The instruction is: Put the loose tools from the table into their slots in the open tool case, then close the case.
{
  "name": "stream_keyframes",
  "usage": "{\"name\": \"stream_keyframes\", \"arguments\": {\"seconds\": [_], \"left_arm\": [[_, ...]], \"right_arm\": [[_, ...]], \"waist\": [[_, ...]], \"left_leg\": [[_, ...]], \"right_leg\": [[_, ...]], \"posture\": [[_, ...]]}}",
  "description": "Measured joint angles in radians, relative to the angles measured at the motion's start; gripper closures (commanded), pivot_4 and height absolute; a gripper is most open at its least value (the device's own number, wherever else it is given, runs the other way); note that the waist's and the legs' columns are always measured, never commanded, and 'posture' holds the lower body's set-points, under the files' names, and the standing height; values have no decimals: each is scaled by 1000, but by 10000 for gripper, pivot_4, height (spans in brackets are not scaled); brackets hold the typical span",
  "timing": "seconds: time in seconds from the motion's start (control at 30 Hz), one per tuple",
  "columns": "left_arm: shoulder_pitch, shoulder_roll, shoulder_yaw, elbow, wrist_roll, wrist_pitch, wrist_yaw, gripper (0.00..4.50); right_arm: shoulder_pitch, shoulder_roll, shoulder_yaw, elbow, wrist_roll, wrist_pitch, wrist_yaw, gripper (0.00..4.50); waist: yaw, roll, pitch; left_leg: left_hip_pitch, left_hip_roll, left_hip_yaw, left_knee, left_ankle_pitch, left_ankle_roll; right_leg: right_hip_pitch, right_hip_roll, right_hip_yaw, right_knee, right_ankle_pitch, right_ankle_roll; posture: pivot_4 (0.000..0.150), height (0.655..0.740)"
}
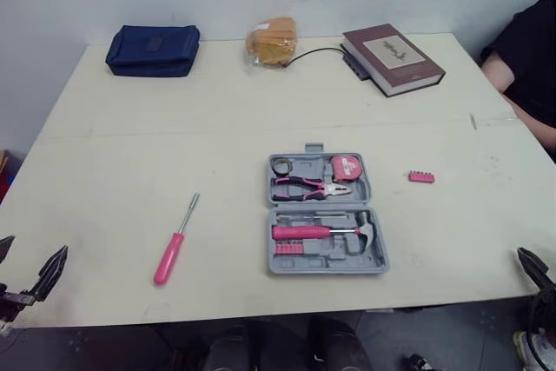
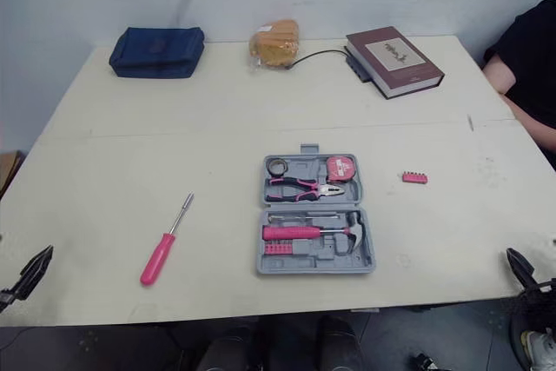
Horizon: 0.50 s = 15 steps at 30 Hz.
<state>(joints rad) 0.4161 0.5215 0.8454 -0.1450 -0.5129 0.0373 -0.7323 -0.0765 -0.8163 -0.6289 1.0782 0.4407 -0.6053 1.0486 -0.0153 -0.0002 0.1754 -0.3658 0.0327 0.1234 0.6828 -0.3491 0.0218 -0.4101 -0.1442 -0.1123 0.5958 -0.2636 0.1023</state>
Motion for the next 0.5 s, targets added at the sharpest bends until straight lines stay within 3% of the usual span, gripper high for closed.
{"name": "stream_keyframes", "arguments": {"seconds": [0.5], "left_arm": [[-195,157,-221,-297,-153,215,-24,505]], "right_arm": [[-417,-27,308,-40,-228,260,-105,0]], "waist": [[-16,2,0]], "left_leg": [[-2,0,1,0,3,2]], "right_leg": [[-2,8,1,3,0,0]], "posture": [[1500,7400]]}}
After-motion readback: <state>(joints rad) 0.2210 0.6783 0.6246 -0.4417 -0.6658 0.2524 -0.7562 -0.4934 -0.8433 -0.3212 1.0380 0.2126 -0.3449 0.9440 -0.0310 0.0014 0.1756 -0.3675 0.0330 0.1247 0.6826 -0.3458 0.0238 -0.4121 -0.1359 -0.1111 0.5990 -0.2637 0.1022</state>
